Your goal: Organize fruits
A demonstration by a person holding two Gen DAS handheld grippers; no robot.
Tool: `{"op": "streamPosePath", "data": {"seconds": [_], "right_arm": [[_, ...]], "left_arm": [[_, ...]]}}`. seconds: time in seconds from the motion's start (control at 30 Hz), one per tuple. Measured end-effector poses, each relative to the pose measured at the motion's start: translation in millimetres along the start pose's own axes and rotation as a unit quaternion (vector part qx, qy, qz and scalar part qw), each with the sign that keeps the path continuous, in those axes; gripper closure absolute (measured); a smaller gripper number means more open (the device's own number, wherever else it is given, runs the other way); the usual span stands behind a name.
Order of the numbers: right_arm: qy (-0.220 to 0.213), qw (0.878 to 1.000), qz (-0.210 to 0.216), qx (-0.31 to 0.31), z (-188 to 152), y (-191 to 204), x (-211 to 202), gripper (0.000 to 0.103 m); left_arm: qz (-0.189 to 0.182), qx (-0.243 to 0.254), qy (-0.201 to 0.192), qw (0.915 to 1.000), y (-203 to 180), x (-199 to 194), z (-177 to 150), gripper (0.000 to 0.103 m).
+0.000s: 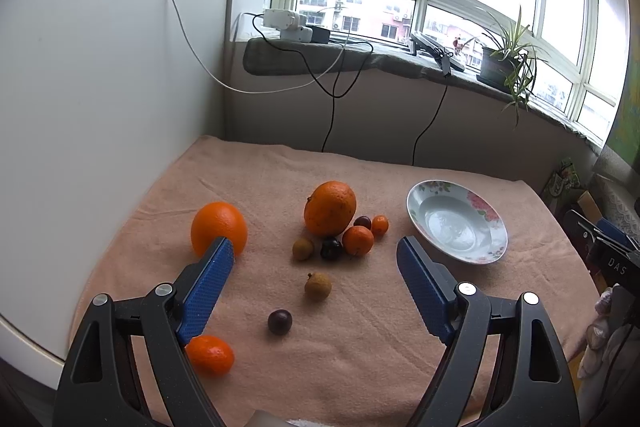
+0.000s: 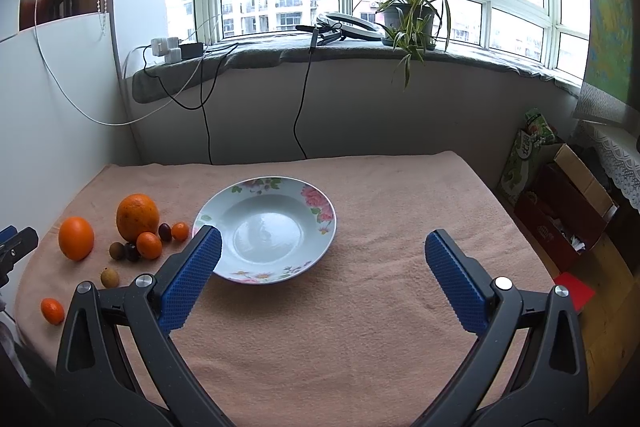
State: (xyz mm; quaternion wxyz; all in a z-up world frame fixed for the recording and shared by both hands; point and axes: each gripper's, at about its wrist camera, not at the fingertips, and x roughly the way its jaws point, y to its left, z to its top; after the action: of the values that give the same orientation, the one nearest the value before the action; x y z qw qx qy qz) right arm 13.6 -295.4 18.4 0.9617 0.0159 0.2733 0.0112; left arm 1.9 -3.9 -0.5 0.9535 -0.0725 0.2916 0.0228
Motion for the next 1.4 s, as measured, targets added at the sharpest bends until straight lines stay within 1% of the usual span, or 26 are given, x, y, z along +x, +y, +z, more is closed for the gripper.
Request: {"op": "streamPosePath", "data": {"seconds": [1.4], "right_arm": [[0.002, 1.000, 0.005, 0.001, 2.6, 2.8, -2.9, 0.000]], "left_arm": [[-0.001, 0.000, -0.002, 1.0000, -0.1, -3.9, 1.4, 0.019]]}}
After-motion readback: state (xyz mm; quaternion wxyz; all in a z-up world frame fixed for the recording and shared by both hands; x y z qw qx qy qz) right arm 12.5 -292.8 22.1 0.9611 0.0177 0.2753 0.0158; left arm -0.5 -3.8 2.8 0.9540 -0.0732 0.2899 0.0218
